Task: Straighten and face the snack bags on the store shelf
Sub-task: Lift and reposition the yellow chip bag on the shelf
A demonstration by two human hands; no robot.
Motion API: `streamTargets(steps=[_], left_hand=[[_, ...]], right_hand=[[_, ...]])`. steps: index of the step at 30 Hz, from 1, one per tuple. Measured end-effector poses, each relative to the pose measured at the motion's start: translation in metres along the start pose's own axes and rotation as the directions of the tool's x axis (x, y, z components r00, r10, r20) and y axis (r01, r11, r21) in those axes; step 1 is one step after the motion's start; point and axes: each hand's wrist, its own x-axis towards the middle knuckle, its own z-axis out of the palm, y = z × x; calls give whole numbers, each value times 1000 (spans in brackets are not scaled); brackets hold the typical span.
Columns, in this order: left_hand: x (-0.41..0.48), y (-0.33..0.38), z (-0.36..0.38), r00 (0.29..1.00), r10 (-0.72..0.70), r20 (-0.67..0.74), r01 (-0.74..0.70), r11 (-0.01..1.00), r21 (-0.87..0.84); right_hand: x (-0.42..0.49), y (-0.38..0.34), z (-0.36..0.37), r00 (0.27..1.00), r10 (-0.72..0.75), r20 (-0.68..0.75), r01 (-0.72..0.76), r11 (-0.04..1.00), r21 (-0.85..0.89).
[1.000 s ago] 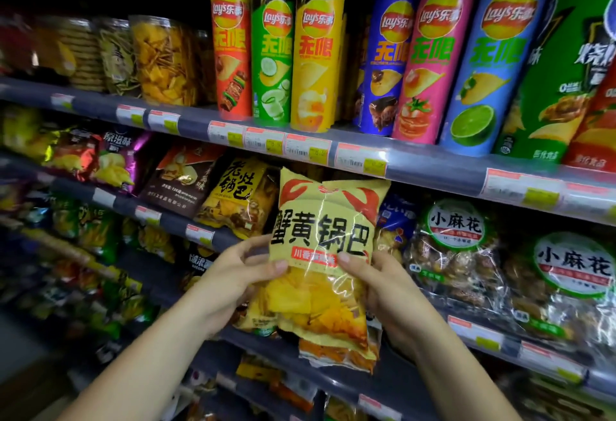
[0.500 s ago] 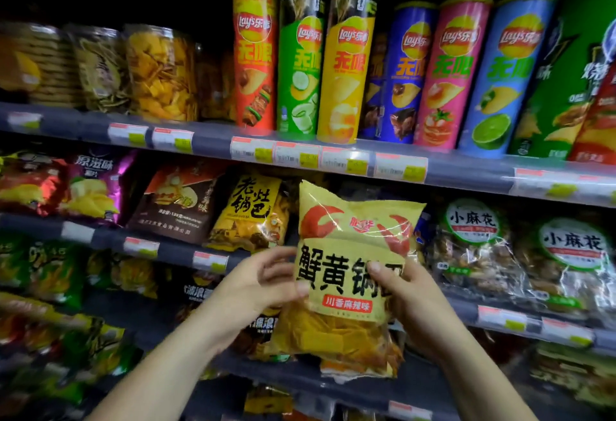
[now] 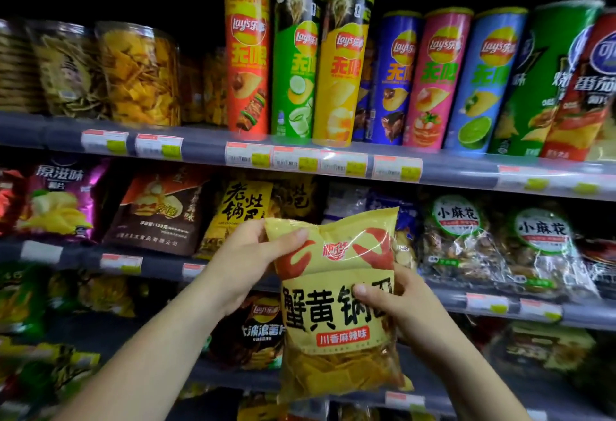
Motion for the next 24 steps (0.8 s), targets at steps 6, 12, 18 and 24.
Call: streamTargets(steps=[6,12,18,24], left_hand=[[5,-5,6,999,11,-47,-12,1000,-18],[12,-3,17,994,14,-110,-14,1000,1],[15,-3,26,999,-31,-32,30,999,-33],[-8,-28,53,980,-166,112,154,982,107]], right_hand=[[-3,-1,-9,999,31,-10,-31,999,14],[-4,-3,-21,997,78,3,-78,996,37],[-6,-8,-32,997,75,2,-75,997,30],[6,-11,-34,983,90,-158,-85,996,36]])
